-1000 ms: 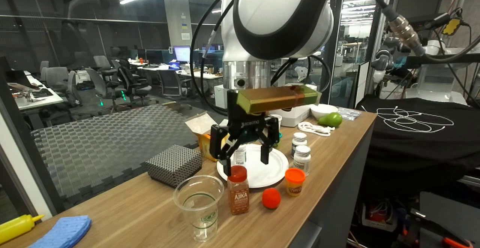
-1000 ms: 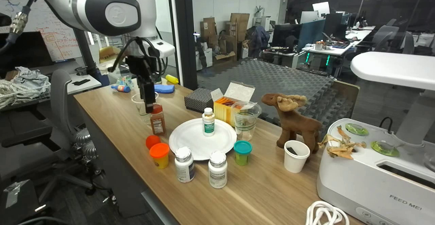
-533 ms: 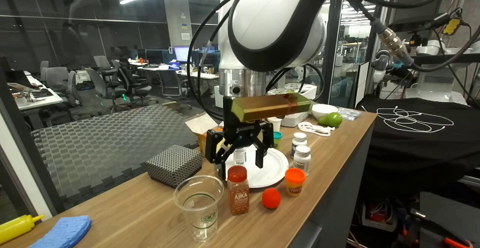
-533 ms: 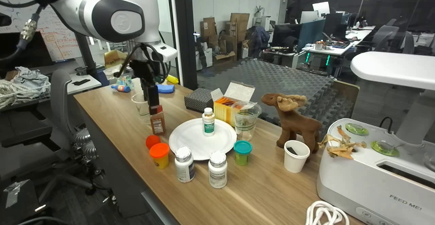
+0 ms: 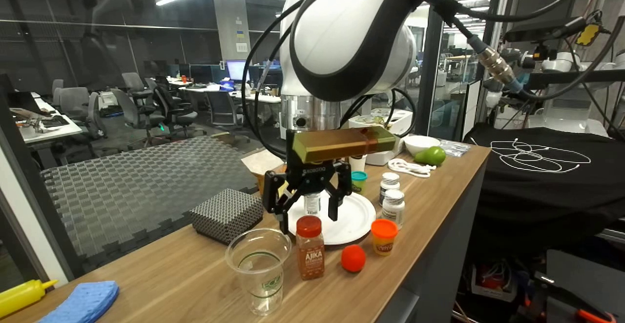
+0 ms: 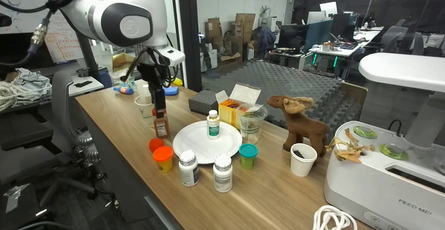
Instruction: Put the bottles and red plushy on the plate. Stack the clear cups
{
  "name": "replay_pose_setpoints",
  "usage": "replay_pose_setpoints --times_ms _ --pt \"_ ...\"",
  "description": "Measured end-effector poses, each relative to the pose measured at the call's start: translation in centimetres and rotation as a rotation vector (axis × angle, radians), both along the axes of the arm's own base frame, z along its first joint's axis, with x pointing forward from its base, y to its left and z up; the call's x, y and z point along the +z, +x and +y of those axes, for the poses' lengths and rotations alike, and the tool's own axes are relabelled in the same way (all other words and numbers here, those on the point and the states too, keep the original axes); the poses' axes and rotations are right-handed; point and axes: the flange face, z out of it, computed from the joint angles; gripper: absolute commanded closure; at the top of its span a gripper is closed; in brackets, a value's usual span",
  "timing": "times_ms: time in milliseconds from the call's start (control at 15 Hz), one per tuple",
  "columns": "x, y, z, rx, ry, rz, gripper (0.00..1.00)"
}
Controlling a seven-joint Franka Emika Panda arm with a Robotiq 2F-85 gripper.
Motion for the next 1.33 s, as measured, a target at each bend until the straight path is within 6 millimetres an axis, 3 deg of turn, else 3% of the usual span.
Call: replay_pose_setpoints --times_ms 133,200,267,667,1333 --pt "-0.18 0.06 -0.22 -0.013 -0.002 0.003 0.00" --pt "-0.26 0.09 -0.34 -0.019 -0.003 0.005 0.08" --pt "-0.37 0.12 -0.48 -0.026 -0.004 0.007 0.26" --pt "-0.70 0.20 -0.72 -0.050 -0.006 0.014 0.73" --pt "0.23 0.85 -0.64 -0.051 -0.007 -0.007 0.76"
